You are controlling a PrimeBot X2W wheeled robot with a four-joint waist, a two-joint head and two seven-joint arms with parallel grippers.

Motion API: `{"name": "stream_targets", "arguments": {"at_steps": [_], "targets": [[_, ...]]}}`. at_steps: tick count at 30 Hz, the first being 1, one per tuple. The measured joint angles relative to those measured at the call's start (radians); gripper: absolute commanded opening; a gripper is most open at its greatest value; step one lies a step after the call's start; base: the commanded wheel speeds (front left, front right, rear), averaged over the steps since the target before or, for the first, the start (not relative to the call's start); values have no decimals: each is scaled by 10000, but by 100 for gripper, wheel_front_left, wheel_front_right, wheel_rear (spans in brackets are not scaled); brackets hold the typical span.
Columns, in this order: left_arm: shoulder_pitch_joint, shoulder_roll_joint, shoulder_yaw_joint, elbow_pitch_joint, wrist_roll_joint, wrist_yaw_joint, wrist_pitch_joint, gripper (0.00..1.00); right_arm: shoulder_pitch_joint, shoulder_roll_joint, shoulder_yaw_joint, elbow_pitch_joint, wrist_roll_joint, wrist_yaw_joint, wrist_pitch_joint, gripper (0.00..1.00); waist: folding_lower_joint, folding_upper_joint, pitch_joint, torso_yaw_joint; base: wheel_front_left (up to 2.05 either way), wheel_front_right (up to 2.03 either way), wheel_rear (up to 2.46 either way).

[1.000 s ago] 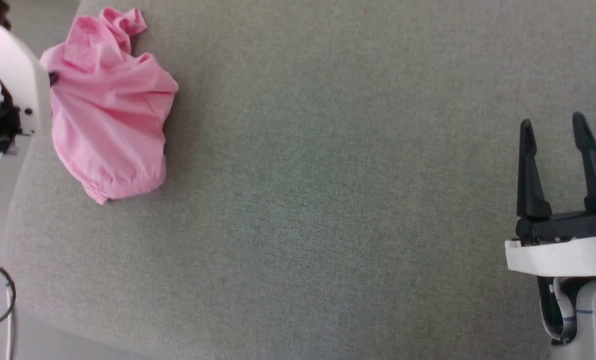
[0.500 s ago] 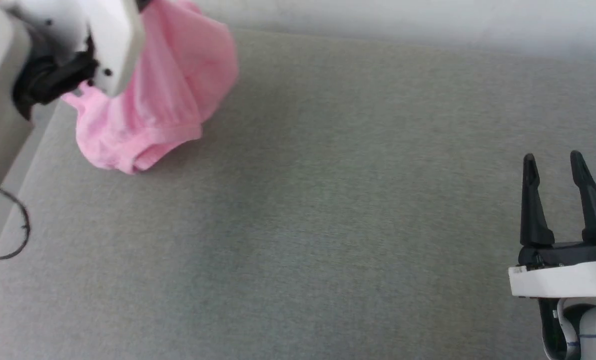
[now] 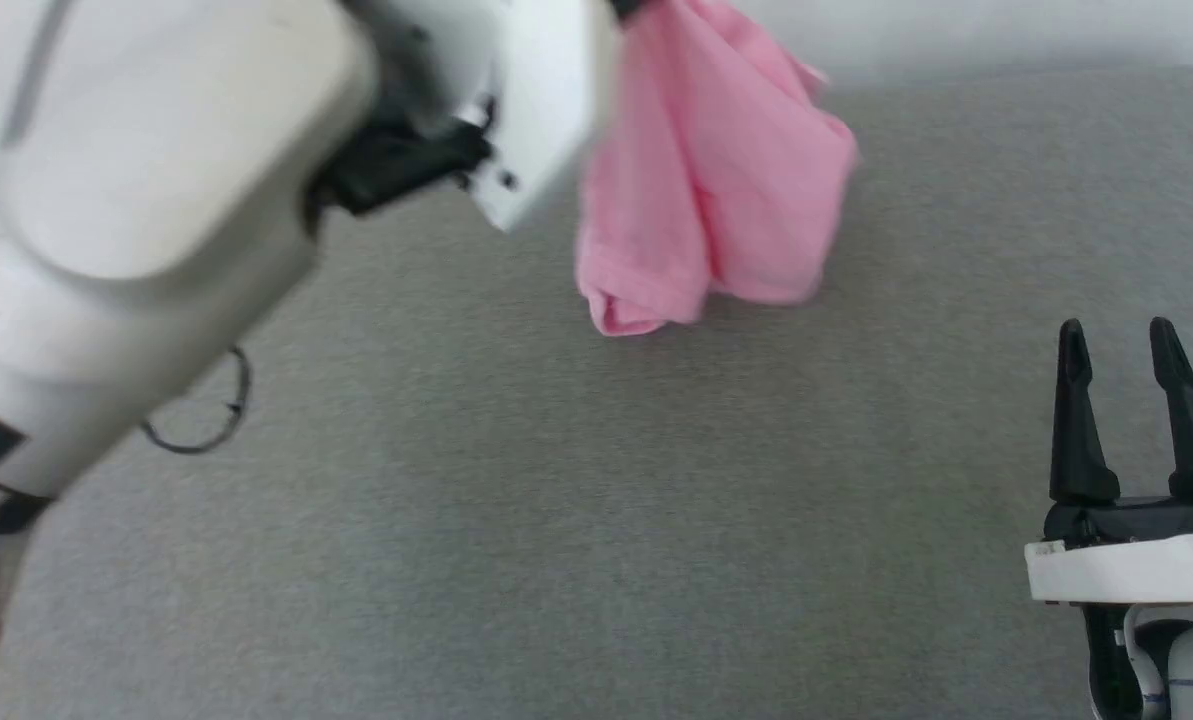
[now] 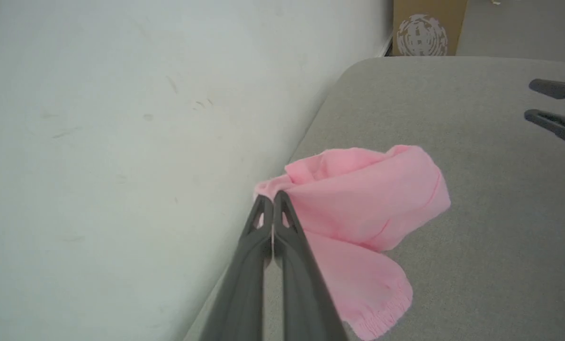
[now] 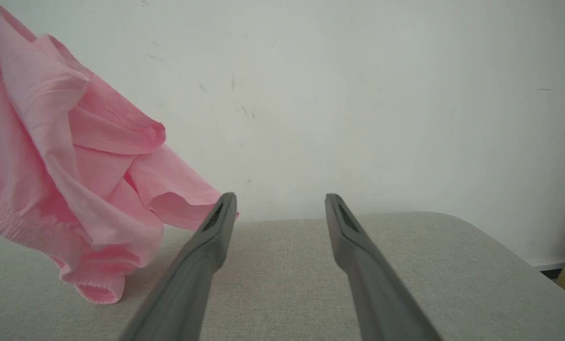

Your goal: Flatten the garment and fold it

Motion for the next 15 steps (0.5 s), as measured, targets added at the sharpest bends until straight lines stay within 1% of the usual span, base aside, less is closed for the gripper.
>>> {"name": "stream_targets", "arguments": {"at_steps": [3,6,9,15], "targets": [[132,-587,-550,81,-286,0,-213,0,-7,-4,-52,2,40,0,0,100,0,0,57,-481,0,0,0],[836,-976,-997,470,-468,0,-391,0,-44,-6,-119,-6,125,0,0,100,0,0,176,-885,0,0,0],[1946,-1151,-1267,1112,-368,0,-428,0,-100,-8,-121,-12,184,0,0,100,1,0,386,-1154,0,0,0],[4496,-1394,-1340,1896,357,0,-196,0,-244,-6,-86,-2,199,0,0,100,3,0,836,-1406,0,0,0]]}}
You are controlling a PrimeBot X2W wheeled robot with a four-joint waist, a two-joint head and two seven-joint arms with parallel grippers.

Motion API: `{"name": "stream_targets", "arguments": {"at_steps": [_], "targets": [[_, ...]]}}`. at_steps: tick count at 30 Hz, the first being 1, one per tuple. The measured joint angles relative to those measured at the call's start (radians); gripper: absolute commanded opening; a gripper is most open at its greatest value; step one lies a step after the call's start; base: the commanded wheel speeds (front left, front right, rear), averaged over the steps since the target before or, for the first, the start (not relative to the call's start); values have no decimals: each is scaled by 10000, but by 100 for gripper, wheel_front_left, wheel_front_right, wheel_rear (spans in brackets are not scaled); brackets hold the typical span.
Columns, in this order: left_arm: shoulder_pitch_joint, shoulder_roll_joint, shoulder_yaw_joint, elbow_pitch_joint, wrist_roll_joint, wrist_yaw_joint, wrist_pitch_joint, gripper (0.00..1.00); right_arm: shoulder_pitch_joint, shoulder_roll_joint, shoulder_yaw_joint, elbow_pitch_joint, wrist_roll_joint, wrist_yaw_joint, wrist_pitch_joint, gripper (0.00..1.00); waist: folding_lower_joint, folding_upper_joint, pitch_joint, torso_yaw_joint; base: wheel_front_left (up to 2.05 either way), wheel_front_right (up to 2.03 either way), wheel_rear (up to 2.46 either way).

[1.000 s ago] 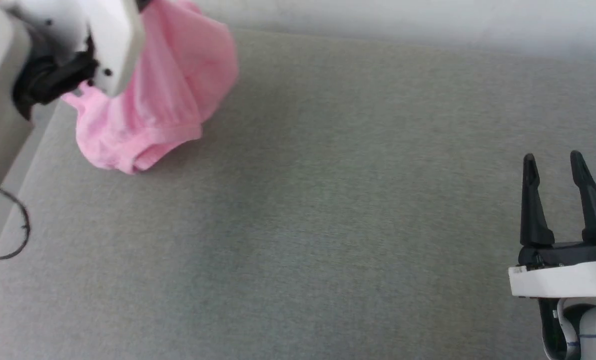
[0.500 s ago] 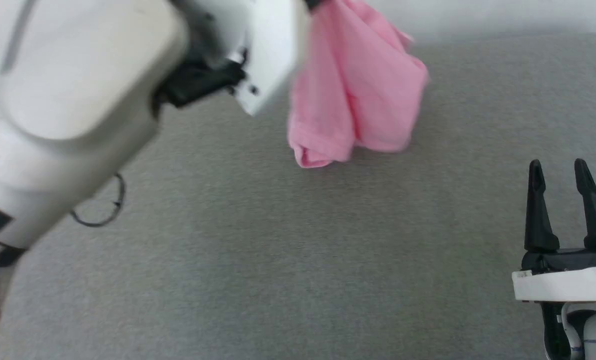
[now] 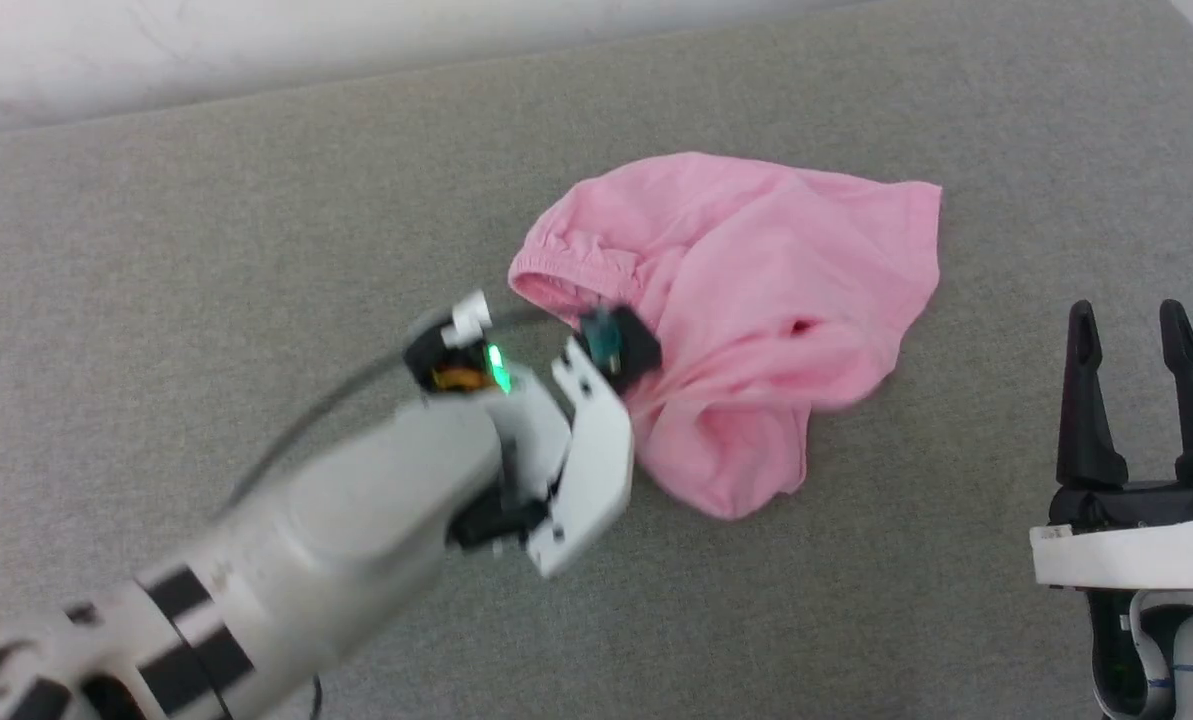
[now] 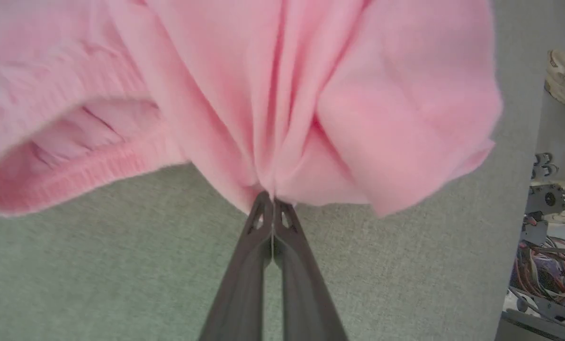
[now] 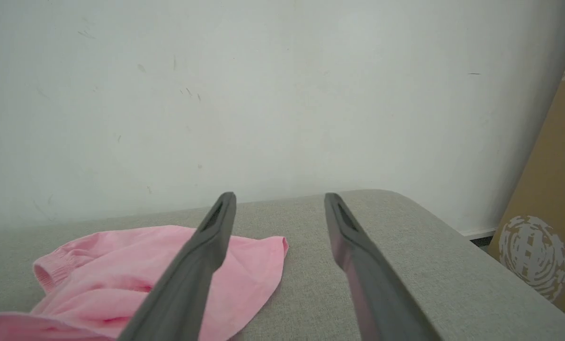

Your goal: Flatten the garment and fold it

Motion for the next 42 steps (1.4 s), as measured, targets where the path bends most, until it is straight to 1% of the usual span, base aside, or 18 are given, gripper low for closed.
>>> {"name": "stream_targets", "arguments": {"at_steps": [3,6,8,9,10,13,15,16,17,20,24,28,30,33,34,37,40,42], "targets": [[918,-245,12,136,249,2,119,0,-4,0,33,15,-12,0,0,100,0,0,77,22,0,0,0],[1159,-418,115,128,456,2,159,0,-10,0,48,33,-35,0,0,100,-1,0,19,118,0,0,0],[1246,-483,104,180,491,2,-109,0,-8,2,63,36,-107,0,0,100,-1,0,-73,197,0,0,0],[1267,-502,69,282,523,0,-464,62,-3,2,54,42,-109,0,0,100,-2,0,-133,241,0,0,0],[1267,-522,36,399,568,0,-936,100,6,0,50,42,-109,0,0,100,-1,0,-198,284,0,0,0],[1227,-604,230,719,800,2,-2702,100,101,0,23,50,-209,0,0,100,-1,0,-439,428,0,0,0],[1132,-748,606,790,1139,274,-4075,100,243,2,-12,59,-263,0,0,100,-2,0,-627,535,0,0,0],[1049,-782,761,775,1430,558,-4775,100,319,2,-29,67,-280,0,0,100,-2,0,-725,593,0,0,0],[994,-826,968,750,1697,947,-5453,100,401,0,-65,73,-297,0,0,100,-2,0,-826,657,0,0,0],[1088,-780,1697,640,1862,2017,-6813,100,574,0,-86,77,-382,0,0,100,-3,0,-1118,865,0,0,0],[1498,-393,2729,134,2351,3524,-7283,100,714,-2,-142,61,-424,0,0,100,-3,0,-1400,1237,0,0,0],[2645,-6,4284,-1363,3488,4895,-7300,100,737,2,-198,50,-479,0,0,100,-4,0,-1596,1608,0,0,0],[3521,82,5049,-1975,4008,5421,-7300,100,741,0,-230,48,-479,0,0,100,-3,0,-1670,1761,0,0,0],[5012,96,6121,-2631,4719,6032,-7300,100,771,2,-290,46,-479,0,0,100,-4,0,-1776,1954,0,0,0],[5459,69,6475,-2865,4957,6174,-7300,100,787,2,-305,46,-479,0,0,100,-3,0,-1806,2009,0,0,0],[6683,-123,7542,-3411,5463,6284,-7300,100,863,2,-362,46,-479,0,0,100,-4,0,-1879,2136,0,0,0],[7741,-384,8335,-3662,5935,6247,-7300,100,892,2,-451,48,-479,0,0,100,-3,0,-1934,2227,0,0,0],[8321,-581,8771,-3718,6215,6090,-7300,100,926,0,-487,59,-479,0,0,100,-3,0,-1977,2263,0,0,0]]}}
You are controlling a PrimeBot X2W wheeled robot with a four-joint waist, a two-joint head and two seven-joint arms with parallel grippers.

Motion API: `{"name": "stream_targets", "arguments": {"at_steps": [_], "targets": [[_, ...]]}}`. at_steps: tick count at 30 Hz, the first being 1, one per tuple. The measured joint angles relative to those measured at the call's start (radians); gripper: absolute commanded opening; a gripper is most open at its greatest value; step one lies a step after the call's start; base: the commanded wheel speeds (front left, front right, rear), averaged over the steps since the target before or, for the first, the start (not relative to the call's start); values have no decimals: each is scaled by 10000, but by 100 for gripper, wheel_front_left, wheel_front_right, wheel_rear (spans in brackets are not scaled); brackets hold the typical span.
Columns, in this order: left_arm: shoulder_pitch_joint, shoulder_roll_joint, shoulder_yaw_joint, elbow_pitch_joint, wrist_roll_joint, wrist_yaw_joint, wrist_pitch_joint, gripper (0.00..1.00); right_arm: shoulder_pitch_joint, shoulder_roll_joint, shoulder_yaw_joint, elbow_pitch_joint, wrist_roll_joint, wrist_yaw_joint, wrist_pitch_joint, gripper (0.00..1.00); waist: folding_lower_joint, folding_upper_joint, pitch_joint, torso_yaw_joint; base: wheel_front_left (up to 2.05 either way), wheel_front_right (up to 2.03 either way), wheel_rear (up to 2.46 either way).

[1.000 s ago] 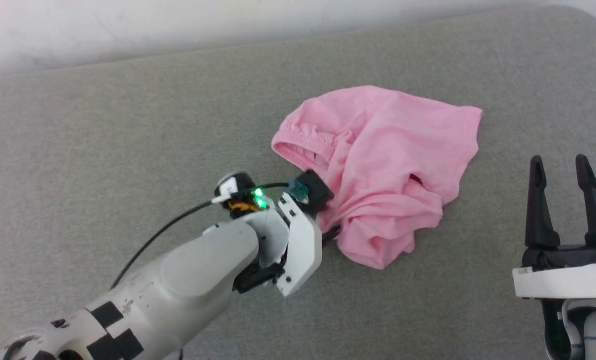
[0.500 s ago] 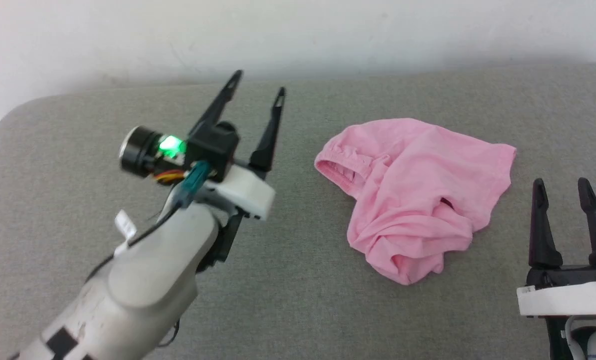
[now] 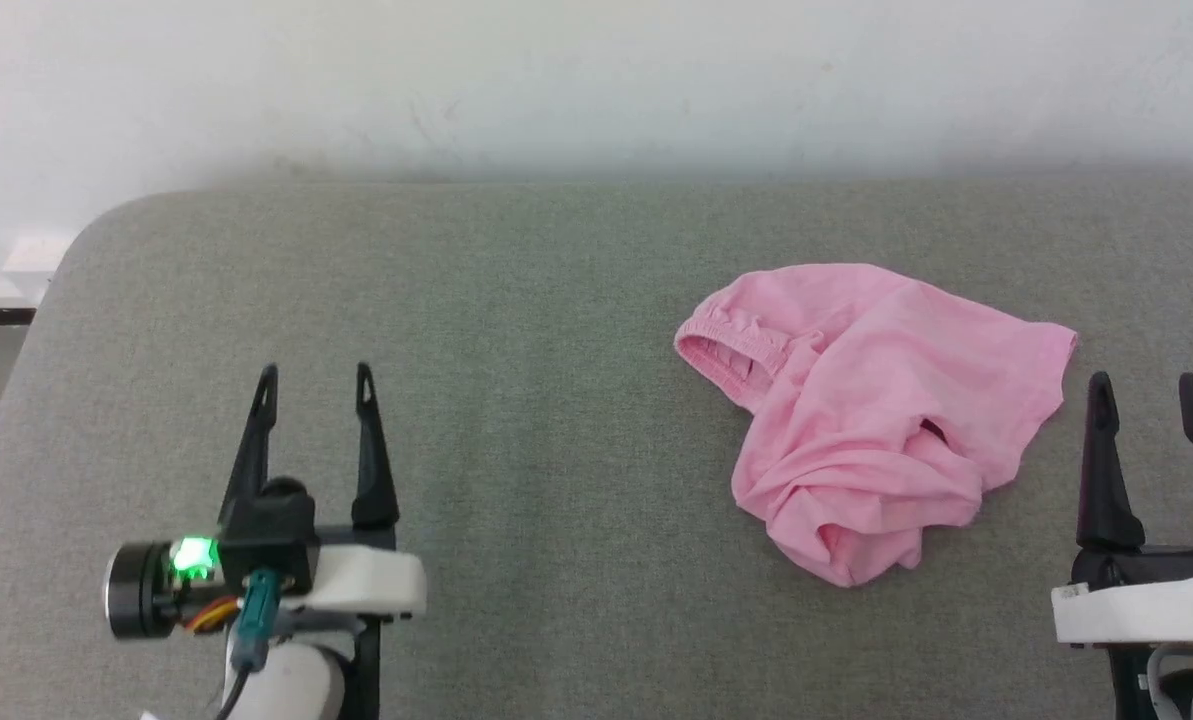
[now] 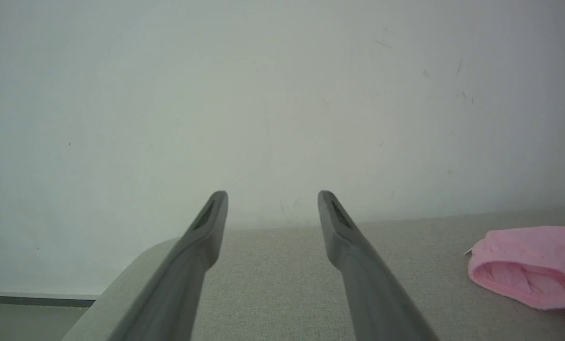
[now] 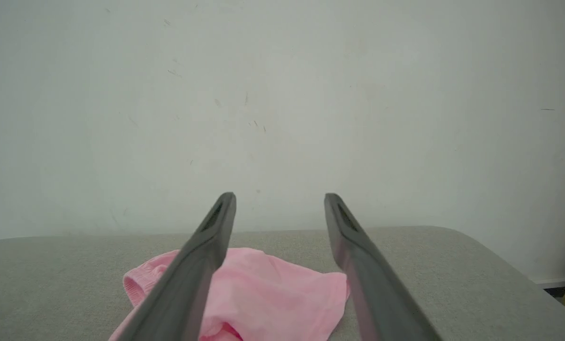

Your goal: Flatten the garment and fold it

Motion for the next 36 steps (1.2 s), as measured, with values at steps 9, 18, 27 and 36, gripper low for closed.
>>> {"name": "stream_targets", "arguments": {"at_steps": [9,18,27,36], "targets": [[1518,-1116,1281,362,807,-1081,0,100,360,2,-63,261,127,0,0,100,0,0,-236,90,0,0,0],[1548,-1549,1964,393,1641,-1887,0,100,541,0,-42,389,215,0,0,100,0,0,-392,59,0,0,0],[-1811,-1438,1960,1538,1785,-3661,0,100,304,2,105,359,213,0,0,100,2,-1,-141,-78,0,0,0],[-6482,-1595,917,5170,1279,-5781,1432,100,-86,4,270,355,249,0,0,100,2,-1,372,-568,0,0,0]]}}
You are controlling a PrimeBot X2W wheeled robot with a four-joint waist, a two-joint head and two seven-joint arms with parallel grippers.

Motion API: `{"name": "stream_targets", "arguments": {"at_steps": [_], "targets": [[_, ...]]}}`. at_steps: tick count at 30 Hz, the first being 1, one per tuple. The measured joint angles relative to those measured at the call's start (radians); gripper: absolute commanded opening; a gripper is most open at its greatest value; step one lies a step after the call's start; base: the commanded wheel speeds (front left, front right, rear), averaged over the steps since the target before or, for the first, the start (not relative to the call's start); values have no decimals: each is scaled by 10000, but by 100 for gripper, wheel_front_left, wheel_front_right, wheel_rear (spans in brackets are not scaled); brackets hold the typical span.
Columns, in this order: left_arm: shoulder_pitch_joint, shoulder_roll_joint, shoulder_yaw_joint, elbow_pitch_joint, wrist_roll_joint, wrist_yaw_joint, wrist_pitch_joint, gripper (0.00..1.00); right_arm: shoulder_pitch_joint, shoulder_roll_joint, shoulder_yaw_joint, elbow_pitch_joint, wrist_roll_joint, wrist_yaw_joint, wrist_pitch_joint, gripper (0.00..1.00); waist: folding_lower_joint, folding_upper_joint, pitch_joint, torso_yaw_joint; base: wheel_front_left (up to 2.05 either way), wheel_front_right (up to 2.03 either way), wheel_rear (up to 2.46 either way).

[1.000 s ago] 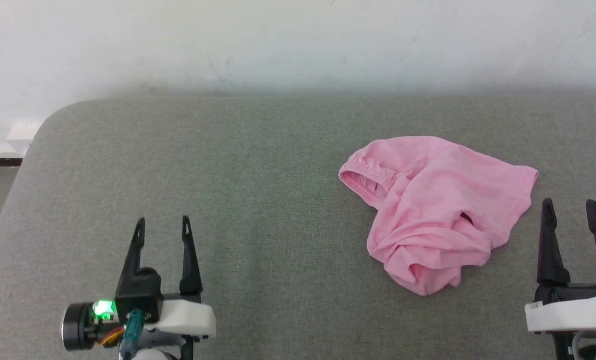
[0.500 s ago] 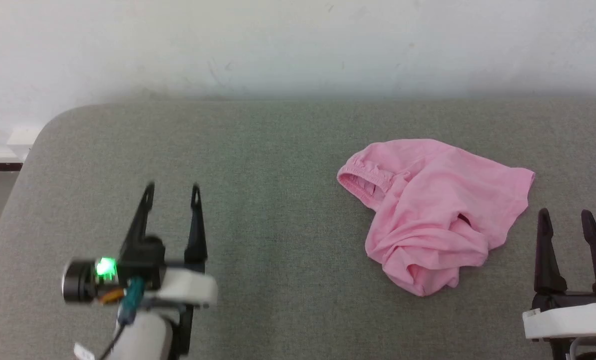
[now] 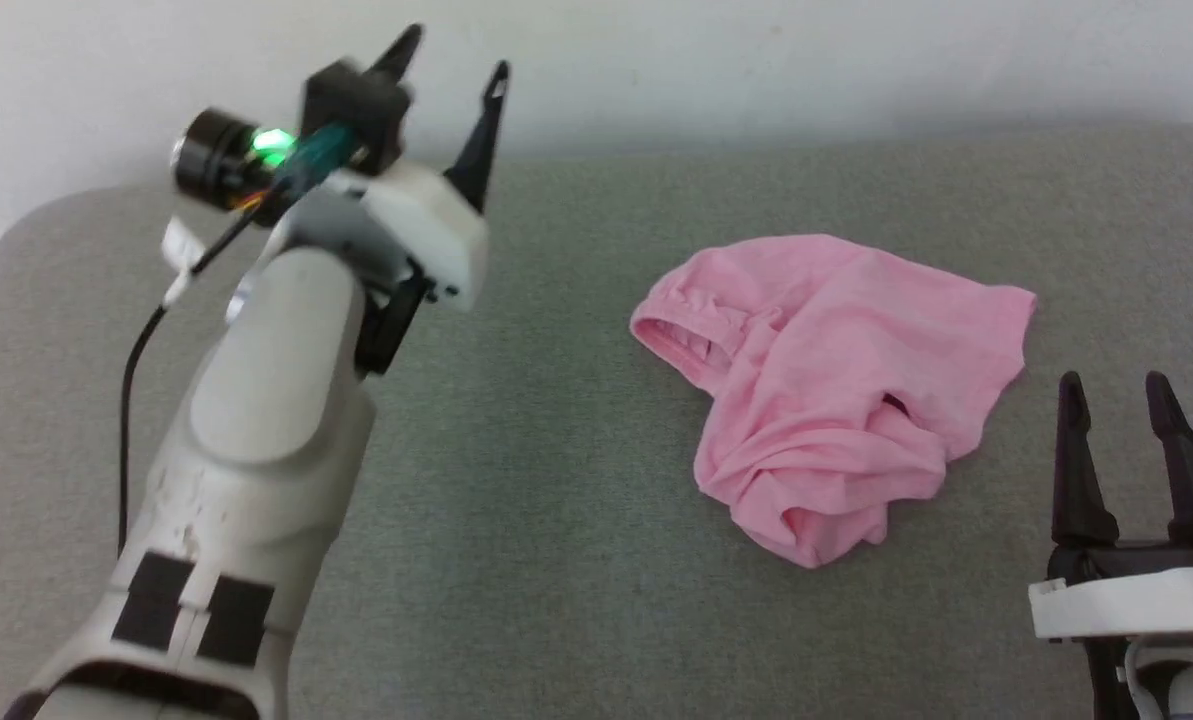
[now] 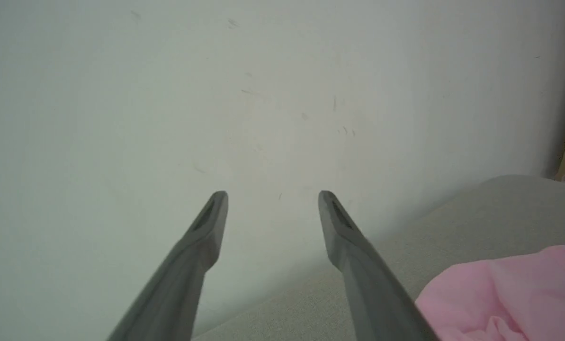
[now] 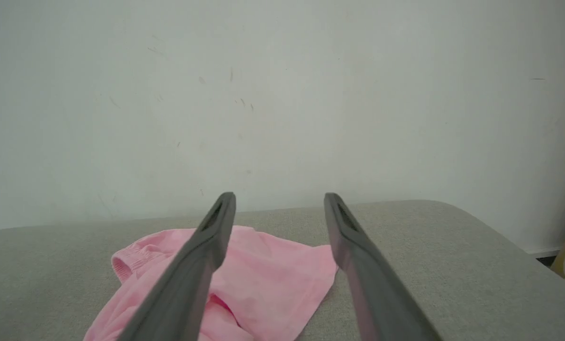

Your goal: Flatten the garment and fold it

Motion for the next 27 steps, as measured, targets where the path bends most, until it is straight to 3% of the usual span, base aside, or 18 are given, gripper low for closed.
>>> {"name": "stream_targets", "arguments": {"at_steps": [4,10,18,27], "targets": [[-1346,-259,-1012,1269,-489,-238,1396,100,-189,-2,104,10,44,0,0,100,0,0,306,-329,0,0,0],[-2666,-186,-4052,2288,-2671,-242,3561,100,-550,-6,192,6,174,-2,0,100,1,-1,867,-902,0,0,0],[-3654,911,-6972,2479,-5521,-286,6209,100,-1050,-4,385,4,556,-2,0,100,0,0,1716,-1707,0,0,0],[-4019,1678,-9227,2405,-6830,-293,7565,100,-1312,-4,462,12,821,-2,0,100,0,0,2652,-2482,0,0,0]]}}
